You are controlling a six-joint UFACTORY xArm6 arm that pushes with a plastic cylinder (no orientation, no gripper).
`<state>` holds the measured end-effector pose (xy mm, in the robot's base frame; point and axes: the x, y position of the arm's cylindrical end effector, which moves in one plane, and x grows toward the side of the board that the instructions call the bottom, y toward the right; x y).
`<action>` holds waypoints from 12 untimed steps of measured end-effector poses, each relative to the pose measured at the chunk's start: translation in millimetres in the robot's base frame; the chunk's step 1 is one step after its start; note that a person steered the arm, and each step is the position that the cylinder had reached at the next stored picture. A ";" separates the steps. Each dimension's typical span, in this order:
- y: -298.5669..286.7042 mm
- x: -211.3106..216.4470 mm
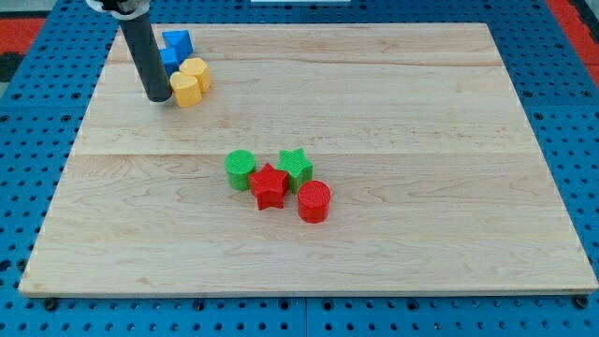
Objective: Push the green circle above the green star
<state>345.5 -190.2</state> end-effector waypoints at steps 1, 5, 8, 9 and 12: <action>-3.6 0.0; -7.4 55.2; 25.6 109.4; 58.0 153.5; 167.0 129.2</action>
<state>474.7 -23.1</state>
